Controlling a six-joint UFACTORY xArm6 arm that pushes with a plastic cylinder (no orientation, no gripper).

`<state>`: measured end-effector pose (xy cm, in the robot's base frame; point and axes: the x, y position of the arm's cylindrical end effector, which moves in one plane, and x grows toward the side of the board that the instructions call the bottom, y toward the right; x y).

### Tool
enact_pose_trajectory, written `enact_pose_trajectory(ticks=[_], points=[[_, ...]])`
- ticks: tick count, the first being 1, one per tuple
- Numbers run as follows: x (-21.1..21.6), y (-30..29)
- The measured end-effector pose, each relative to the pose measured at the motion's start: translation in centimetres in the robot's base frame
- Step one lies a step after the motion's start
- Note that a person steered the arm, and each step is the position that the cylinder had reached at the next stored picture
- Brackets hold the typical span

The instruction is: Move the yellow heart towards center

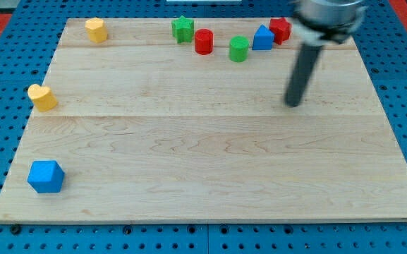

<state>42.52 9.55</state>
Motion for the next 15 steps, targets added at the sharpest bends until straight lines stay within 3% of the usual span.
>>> enact_pose_trajectory(ticks=[1, 2, 3, 4, 6, 7, 8, 9, 10, 11, 12, 13, 14, 15], points=[[1.9, -11.8], [6.6, -23.4], [7.9, -36.1], [6.0, -40.0], [-2.4, -39.6], [-2.6, -34.3], [-2.6, -22.8], [-4.7, -15.6], [-4.6, -12.8], [-0.3, -15.0], [-2.4, -22.7], [-6.3, -23.8], [-6.6, -14.3], [-7.2, -8.7]])
